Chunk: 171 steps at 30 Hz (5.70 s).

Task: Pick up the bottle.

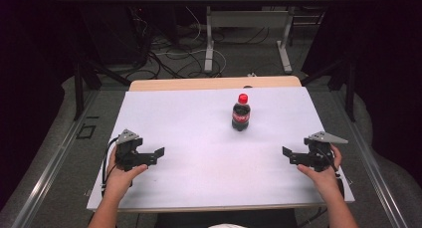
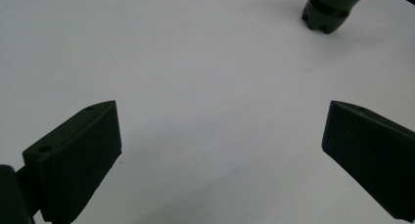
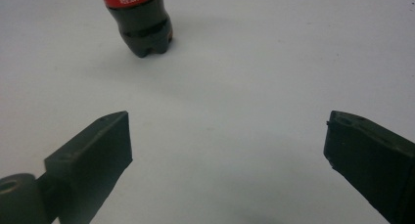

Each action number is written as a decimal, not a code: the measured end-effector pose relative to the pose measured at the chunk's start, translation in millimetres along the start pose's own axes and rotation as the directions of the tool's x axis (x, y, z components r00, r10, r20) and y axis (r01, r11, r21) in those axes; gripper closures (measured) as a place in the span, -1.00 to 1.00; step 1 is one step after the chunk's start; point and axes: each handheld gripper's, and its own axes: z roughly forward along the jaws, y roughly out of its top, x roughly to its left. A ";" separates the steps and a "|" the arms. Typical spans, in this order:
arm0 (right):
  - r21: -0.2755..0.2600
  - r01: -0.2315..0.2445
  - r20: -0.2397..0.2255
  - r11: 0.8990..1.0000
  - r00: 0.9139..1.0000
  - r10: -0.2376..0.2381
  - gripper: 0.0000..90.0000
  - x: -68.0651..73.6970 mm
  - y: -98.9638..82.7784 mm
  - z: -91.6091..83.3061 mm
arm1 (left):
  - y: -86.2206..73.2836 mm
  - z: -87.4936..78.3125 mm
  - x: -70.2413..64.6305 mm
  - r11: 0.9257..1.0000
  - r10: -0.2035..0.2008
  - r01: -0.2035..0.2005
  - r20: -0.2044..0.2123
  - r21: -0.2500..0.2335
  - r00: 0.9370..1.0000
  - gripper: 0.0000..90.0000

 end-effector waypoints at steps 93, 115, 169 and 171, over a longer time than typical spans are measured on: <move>0.048 0.194 -0.185 0.980 0.966 -0.182 -0.35 85.2 80.6 139.8 | -8.6 -3.7 -0.4 1.000 -0.022 0.022 -0.036 0.007 0.999 -0.86; -0.005 0.330 -0.341 0.944 0.887 -0.311 -0.35 134.9 52.1 50.0 | -5.7 -0.5 -14.0 1.000 0.000 0.000 0.001 0.004 1.000 -0.86; -0.046 0.411 -0.509 0.910 0.774 -0.376 -0.35 174.9 20.3 31.9 | 98.9 18.7 -172.2 0.957 0.263 -0.287 0.507 -0.033 0.821 0.04; -0.050 0.414 -0.515 0.909 0.769 -0.379 -0.35 176.2 20.1 31.5 | 98.5 20.8 -173.4 0.957 0.265 -0.289 0.505 -0.032 0.822 0.06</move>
